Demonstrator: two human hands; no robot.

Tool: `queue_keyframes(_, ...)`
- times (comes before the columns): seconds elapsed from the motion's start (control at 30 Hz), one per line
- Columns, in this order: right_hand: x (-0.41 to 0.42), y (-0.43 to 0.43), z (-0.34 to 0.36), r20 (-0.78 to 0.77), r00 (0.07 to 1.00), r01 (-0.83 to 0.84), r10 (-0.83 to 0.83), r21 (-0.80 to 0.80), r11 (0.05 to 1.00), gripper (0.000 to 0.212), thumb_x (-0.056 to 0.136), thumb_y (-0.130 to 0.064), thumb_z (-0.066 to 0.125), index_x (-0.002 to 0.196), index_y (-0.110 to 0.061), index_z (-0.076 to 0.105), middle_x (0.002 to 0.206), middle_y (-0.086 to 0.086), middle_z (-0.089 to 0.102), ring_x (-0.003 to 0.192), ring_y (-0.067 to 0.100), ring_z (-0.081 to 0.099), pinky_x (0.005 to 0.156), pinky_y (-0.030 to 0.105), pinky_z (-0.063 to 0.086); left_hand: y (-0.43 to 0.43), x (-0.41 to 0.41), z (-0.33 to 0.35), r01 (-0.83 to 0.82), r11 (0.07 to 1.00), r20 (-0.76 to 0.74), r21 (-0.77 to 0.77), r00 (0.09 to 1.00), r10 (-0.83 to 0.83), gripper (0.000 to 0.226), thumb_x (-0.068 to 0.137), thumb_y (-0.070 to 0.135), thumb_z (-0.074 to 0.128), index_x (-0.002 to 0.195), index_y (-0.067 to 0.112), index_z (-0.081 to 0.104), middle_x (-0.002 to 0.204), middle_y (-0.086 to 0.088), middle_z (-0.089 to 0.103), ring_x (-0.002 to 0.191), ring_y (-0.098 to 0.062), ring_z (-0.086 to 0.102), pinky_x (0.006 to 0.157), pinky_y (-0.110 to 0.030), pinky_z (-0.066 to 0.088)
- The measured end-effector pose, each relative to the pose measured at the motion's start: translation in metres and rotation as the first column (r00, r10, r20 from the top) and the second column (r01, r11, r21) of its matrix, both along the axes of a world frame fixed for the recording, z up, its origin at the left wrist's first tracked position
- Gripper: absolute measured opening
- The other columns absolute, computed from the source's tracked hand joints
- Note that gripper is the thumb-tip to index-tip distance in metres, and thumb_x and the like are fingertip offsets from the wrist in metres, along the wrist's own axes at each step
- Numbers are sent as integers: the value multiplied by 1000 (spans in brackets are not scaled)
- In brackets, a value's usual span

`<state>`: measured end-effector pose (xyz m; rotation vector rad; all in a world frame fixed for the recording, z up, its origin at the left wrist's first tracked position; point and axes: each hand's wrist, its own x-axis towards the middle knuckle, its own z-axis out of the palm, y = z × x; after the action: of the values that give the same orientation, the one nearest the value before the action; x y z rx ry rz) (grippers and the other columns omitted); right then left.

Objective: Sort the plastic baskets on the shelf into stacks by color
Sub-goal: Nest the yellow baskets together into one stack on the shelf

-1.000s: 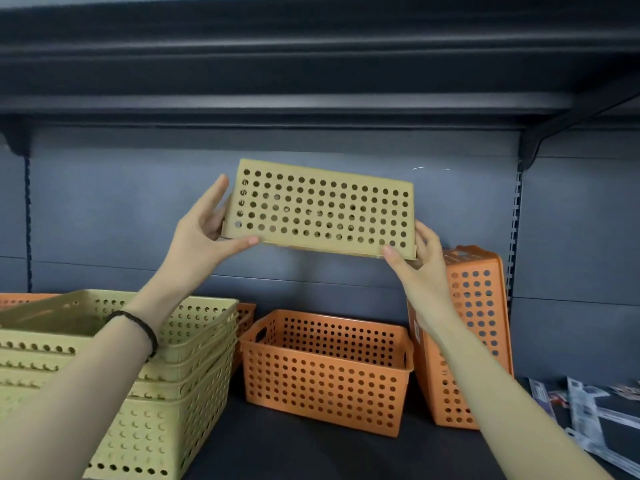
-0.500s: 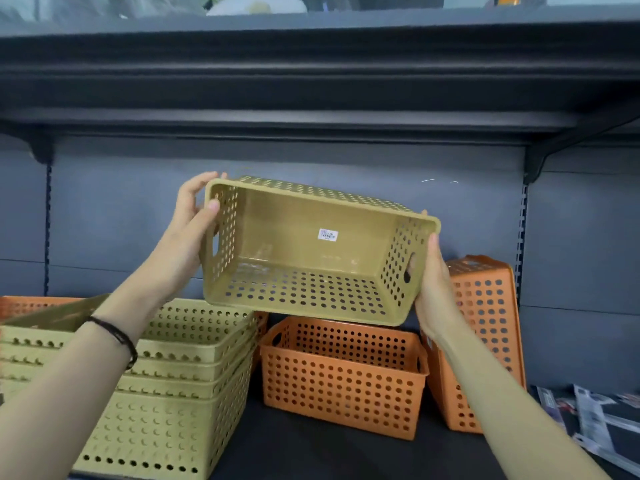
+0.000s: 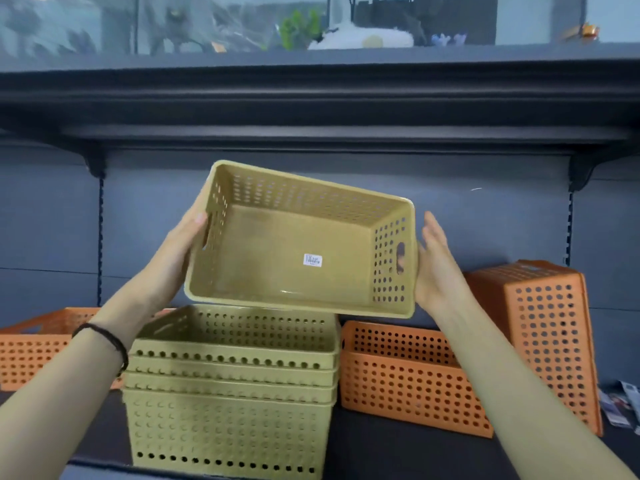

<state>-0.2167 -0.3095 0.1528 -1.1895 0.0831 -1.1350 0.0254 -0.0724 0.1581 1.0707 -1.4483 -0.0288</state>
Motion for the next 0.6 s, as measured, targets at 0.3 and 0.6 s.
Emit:
queue_keyframes(0.3, 57, 60, -21, -5, 999, -44, 45, 45, 998, 55, 100, -50, 30, 123, -14, 64, 106, 2, 74, 94, 17, 70, 86, 38, 49, 28, 55, 2, 109, 992, -660, 61, 750, -42, 53, 94, 62, 28, 94, 25, 66, 74, 5, 76, 63, -12, 73, 73, -37, 44)
queue_keyframes(0.6, 84, 90, -46, -180, 984, 13, 14, 150, 989, 70, 91, -69, 32, 84, -20, 82, 108, 13, 75, 99, 27, 70, 83, 41, 51, 28, 86, -26, 198, 965, -830, 171, 558, 33, 60, 90, 62, 40, 70, 16, 72, 66, -7, 70, 50, -23, 68, 66, -38, 43)
